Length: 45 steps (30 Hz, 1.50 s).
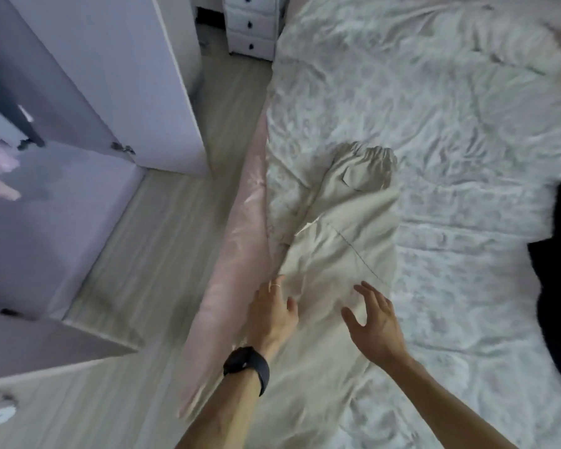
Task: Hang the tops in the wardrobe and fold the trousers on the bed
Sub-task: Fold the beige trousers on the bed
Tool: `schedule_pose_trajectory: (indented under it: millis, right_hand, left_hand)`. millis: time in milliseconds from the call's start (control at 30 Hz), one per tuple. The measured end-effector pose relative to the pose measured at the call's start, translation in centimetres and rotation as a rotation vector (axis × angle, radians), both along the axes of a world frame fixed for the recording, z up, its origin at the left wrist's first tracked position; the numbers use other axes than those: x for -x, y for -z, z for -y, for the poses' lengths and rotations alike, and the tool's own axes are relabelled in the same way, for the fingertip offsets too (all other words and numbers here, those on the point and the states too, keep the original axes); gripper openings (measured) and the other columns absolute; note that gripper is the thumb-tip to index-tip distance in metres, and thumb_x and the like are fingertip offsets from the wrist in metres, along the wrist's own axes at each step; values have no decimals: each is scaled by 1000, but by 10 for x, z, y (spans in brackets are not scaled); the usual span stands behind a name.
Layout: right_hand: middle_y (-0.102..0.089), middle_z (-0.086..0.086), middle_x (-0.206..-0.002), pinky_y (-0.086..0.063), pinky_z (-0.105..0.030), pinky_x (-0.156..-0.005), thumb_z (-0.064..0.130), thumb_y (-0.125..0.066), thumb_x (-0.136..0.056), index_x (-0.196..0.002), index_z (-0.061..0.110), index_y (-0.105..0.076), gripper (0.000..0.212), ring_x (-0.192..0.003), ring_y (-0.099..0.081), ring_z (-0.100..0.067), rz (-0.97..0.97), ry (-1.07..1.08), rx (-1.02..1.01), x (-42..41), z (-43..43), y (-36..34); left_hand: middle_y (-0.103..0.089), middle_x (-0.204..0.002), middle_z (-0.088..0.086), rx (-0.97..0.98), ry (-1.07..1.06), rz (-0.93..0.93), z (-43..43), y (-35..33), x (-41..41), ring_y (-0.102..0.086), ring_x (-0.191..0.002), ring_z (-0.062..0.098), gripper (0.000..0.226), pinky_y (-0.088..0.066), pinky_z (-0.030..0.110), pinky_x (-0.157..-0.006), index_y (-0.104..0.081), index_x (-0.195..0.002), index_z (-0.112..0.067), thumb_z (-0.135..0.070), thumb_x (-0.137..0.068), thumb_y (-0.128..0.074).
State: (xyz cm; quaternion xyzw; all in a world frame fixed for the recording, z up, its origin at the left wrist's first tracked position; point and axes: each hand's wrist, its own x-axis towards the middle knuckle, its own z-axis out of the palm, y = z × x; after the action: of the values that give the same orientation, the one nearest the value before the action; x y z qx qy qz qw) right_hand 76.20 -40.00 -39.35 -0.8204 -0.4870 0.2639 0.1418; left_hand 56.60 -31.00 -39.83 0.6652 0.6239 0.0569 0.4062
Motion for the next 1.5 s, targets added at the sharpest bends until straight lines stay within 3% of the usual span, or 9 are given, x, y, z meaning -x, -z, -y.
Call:
schedule_pose_trajectory:
  millis: [167, 367, 600, 800, 900, 1000, 1200, 1367, 1500]
  right_hand:
    - [-49, 0, -149, -37, -36, -107, 45, -63, -94, -144, 18, -48, 58, -137, -42, -25, -102, 248, -8, -65, -39, -1]
    - [-66, -2, -125, -50, -36, -89, 44, -54, -99, -132, 19, -57, 41, -104, -64, -23, -590, 729, 18, -160, -122, 21]
    - [-68, -6, -102, -49, -30, -65, 49, -49, -101, -116, 21, -66, 36, -79, -62, -22, -925, 766, 188, -213, -170, 56]
    - [-67, -5, -107, -48, -40, -75, 66, -54, -93, -116, 16, -69, 57, -92, -63, -28, -1127, 759, 171, -229, -187, 80]
    - [-74, -3, -108, -60, -40, -84, 48, -62, -95, -112, 22, -69, 32, -97, -71, -22, -1042, 639, 48, -235, -202, 67]
    - [-73, 2, -88, -54, -26, -63, 33, -60, -95, -96, 27, -65, 7, -79, -69, -17, -792, 618, -203, -251, -195, 44]
    - [-63, 21, -65, -46, -27, -58, 34, -58, -90, -89, 32, -58, 2, -61, -57, -5, -348, 876, -613, -342, -188, -20]
    - [-65, 19, -89, -48, -23, -68, 53, -58, -94, -124, 36, -60, 35, -79, -63, -8, -465, 801, -304, -375, -174, -2]
    - [-72, 7, -95, -55, -34, -77, 42, -56, -94, -112, 21, -68, 30, -88, -69, -17, -572, 1058, -88, -339, -89, 50]
  left_hand:
    - [-52, -140, 5, 19, 98, -13, -72, -15, -51, -57, -122, 27, 51, -47, 42, -103, -43, -146, -22, -29, -97, -55]
    - [-53, -140, 8, 33, 108, -42, -171, 0, -135, -58, -121, 26, 57, -50, 41, -101, -46, -145, -19, -42, -94, -59]
    - [-57, -133, 1, 126, 52, -53, -247, 40, -210, -57, -119, 25, 67, -41, 28, -89, -45, -143, -16, -57, -92, -61]
    - [-51, -73, -10, -21, 7, -95, -274, 59, -234, -50, -75, 20, 34, -36, 22, -59, -45, -73, -28, -47, -97, -57]
    - [-56, -81, -4, 5, 23, -119, -283, 57, -240, -54, -81, 23, 29, -36, 32, -63, -48, -81, -22, -42, -101, -53]
    - [-47, -77, -6, -2, 41, -31, -290, 41, -258, -47, -74, 18, 27, -35, 32, -64, -44, -83, -23, -40, -101, -53]
    - [-52, -74, -11, -199, 152, 237, -311, -26, -387, -46, -64, 10, 22, -38, 27, -56, -47, -80, -33, -41, -98, -57]
    - [-51, -137, 11, -234, 276, -111, -297, -31, -461, -52, -120, 34, 41, -46, 42, -96, -44, -135, -15, -36, -101, -52]
    - [-47, -138, 7, -456, 639, -140, -193, -11, -446, -48, -124, 33, 50, -43, 46, -94, -51, -133, -19, -45, -92, -61]
